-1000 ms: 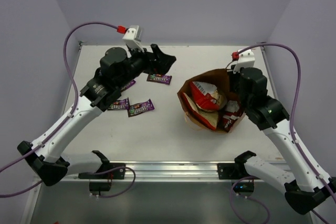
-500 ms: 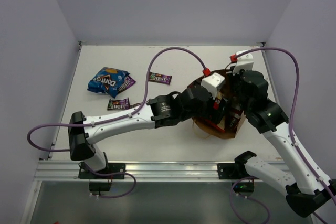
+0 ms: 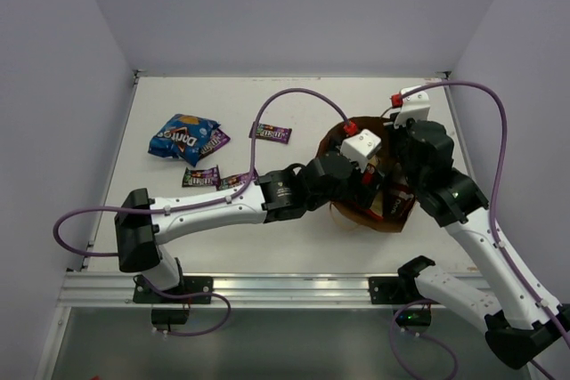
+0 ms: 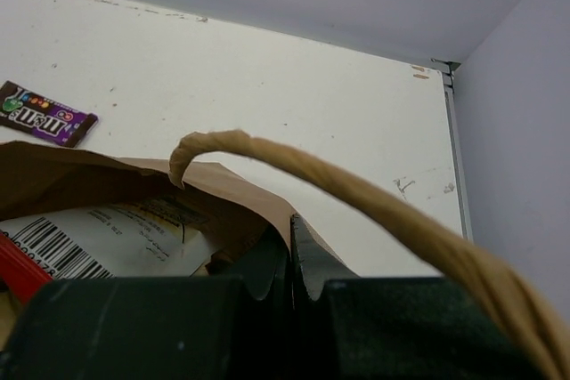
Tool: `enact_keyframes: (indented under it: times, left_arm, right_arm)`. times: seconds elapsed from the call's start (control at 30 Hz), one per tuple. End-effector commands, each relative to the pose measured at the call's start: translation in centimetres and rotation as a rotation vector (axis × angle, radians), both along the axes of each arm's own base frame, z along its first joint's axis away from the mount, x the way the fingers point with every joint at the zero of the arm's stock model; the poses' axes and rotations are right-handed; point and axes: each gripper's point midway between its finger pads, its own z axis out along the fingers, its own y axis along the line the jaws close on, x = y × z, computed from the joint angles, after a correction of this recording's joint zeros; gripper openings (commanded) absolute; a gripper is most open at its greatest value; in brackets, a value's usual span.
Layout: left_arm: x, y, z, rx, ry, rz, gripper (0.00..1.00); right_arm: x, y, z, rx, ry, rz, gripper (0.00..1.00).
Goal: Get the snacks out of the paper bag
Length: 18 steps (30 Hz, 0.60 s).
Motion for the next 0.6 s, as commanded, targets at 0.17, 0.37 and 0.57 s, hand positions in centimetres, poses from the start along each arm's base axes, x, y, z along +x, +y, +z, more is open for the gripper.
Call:
enact_keyframes:
  times: [0.17, 0.37, 0.57]
  left_arm:
    - [-0.2, -1.1, 4.9, -0.426, 0.110, 0.090, 0.90]
    - [-1.1, -3.0, 5.9, -0.608, 0.242, 0.119, 0.85]
    - [-1.5, -5.5, 3.7, -0.575, 0.286, 0.113, 0.80]
  right_arm:
    - [-0.2, -0.3, 3.1, 0.088, -0.039, -0.048, 0.00]
    - [-0.5, -0.3, 3.9, 0.137, -0.036, -0.064, 0.00]
    - [-0.8, 0.1, 3.7, 0.156, -0.010, -0.050, 0.00]
